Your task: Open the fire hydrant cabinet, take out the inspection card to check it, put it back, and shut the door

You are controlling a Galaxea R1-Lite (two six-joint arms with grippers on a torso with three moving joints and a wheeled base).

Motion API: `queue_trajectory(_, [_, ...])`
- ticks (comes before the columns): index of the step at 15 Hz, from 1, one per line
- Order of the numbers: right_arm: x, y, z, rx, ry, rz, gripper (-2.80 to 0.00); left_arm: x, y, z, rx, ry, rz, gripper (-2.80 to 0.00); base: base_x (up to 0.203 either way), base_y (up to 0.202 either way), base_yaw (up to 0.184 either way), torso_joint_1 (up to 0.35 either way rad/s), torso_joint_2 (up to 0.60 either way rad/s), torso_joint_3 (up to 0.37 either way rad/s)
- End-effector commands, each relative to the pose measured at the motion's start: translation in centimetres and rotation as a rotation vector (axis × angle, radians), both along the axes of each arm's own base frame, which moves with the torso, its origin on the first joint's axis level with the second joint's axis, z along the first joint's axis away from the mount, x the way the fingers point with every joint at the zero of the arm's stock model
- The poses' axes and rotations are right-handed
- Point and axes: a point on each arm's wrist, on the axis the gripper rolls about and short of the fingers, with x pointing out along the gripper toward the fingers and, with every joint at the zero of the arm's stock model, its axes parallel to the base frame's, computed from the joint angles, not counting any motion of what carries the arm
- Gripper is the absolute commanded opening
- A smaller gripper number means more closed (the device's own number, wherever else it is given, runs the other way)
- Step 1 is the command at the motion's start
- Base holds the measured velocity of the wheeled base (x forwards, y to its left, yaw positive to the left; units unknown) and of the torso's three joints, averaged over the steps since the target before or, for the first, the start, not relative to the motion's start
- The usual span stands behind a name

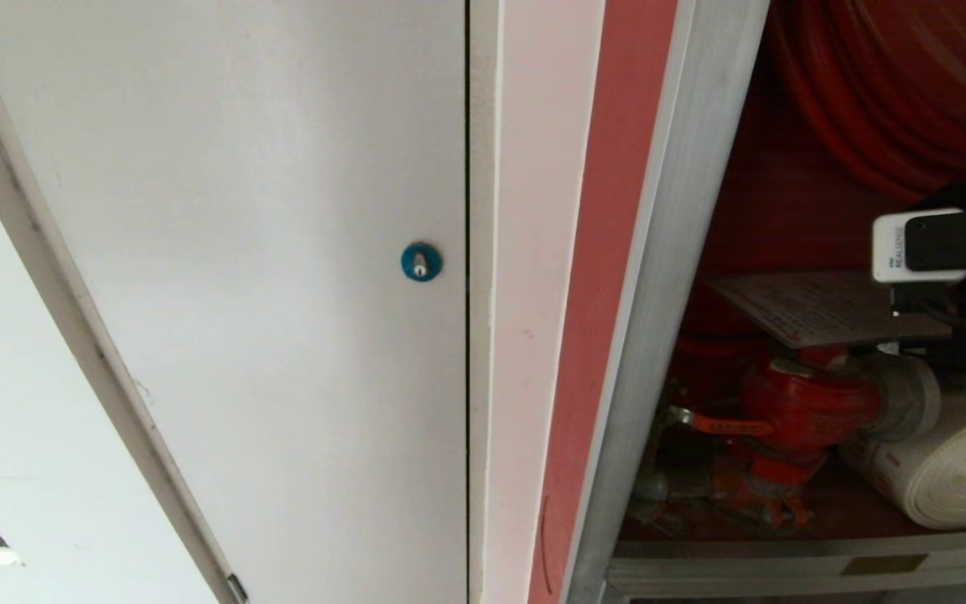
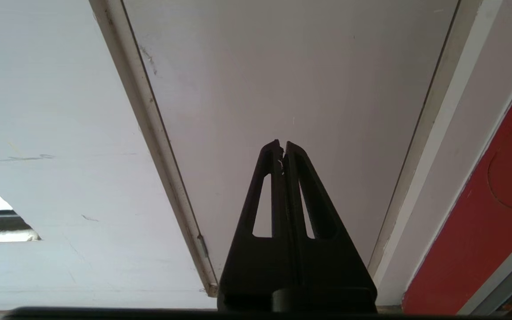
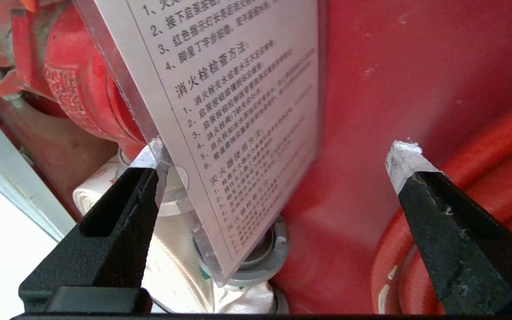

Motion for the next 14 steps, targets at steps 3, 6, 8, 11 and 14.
queue_trajectory(3, [-0.3,0.0,0.7,-0.004,-0.03,0.003,0.0,0.1,0.0,-0.2,0.0,0.007,0.001,-2.8,0.0,0.0,0.0,0.0,0.0,0.0])
queue_trajectory(6, [-0.4,-0.1,1.2,0.003,-0.052,-0.002,0.0,0.1,0.0,-0.2,0.0,0.007,0.0,-2.8,0.0,0.0,0.0,0.0,0.0,0.0])
queue_trajectory(8, [-0.4,-0.1,1.4,0.004,-0.062,-0.002,0.0,0.1,0.0,-0.2,0.0,0.006,0.001,-2.8,0.0,0.0,0.0,0.0,0.0,0.0])
queue_trajectory(11, [-0.3,0.0,1.5,0.005,-0.075,-0.002,0.0,0.1,0.0,-0.2,0.0,0.007,0.0,-2.8,0.0,0.0,0.0,0.0,0.0,0.0])
queue_trajectory(14, [0.2,0.0,1.4,0.007,-0.101,-0.002,0.0,0.1,0.0,-0.2,0.0,0.007,0.001,-2.8,0.0,0.0,0.0,0.0,0.0,0.0])
